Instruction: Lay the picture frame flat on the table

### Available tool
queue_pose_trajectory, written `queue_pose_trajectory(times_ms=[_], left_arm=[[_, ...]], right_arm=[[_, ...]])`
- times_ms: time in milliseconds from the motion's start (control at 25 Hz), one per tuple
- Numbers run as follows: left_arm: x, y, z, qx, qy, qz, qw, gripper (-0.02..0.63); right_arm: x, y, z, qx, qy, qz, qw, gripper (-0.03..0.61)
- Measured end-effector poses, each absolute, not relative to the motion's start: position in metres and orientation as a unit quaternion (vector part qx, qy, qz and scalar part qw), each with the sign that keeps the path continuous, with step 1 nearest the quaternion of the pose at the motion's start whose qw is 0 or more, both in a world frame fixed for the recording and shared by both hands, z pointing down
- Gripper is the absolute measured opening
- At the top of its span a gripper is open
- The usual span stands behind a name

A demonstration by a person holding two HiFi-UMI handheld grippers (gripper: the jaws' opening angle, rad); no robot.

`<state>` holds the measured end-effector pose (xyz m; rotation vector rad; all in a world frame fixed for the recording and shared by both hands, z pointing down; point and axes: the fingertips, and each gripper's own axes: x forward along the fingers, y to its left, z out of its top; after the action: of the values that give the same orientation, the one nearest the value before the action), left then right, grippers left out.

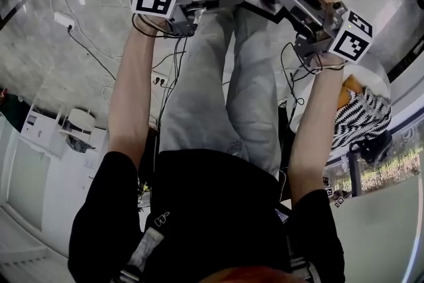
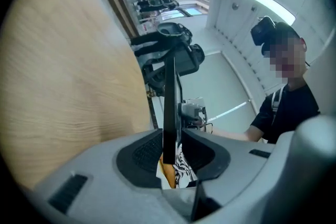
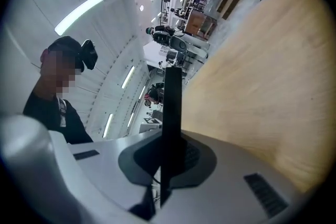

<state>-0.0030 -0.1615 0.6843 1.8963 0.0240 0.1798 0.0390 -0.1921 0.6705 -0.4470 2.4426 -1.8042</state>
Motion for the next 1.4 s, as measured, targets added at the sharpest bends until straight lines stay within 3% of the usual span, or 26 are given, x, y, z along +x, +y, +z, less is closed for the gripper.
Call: queue_pose_trajectory(times_ms=[200,320,800,960,1240,1400], left_arm=[[-0.038,-0.176,0.731,0.796,-0.082,0.101,0.591,0.095],[-0.046,-0.184,0.742,0.791,-0.102,0.085,0.597,0.018],[-0.006,-0.144,0.724,0.782,-0.102,0.084,0.61,0.009],[-0.009,-0.139,0.723,0.777,-0.1,0.082,0.616,0.009],[-0.014,-0.141,0.728,0.771,-0.099,0.082,0.624,0.011],[-0.01,-0.145,0.727,0.77,-0.095,0.076,0.627,0.011]], right_arm=[[0.045,-0.222,0.726,-0.193,0.775,-0.602,-0.002,0.017],[0.043,-0.236,0.762,-0.216,0.76,-0.612,-0.036,0.017],[0.052,-0.234,0.789,-0.3,0.721,-0.614,-0.111,0.02],[0.054,-0.235,0.794,-0.342,0.727,-0.572,-0.166,0.068],[0.074,-0.239,0.806,-0.451,0.705,-0.472,-0.277,0.22],[0.085,-0.241,0.813,-0.5,0.683,-0.416,-0.332,0.242]])
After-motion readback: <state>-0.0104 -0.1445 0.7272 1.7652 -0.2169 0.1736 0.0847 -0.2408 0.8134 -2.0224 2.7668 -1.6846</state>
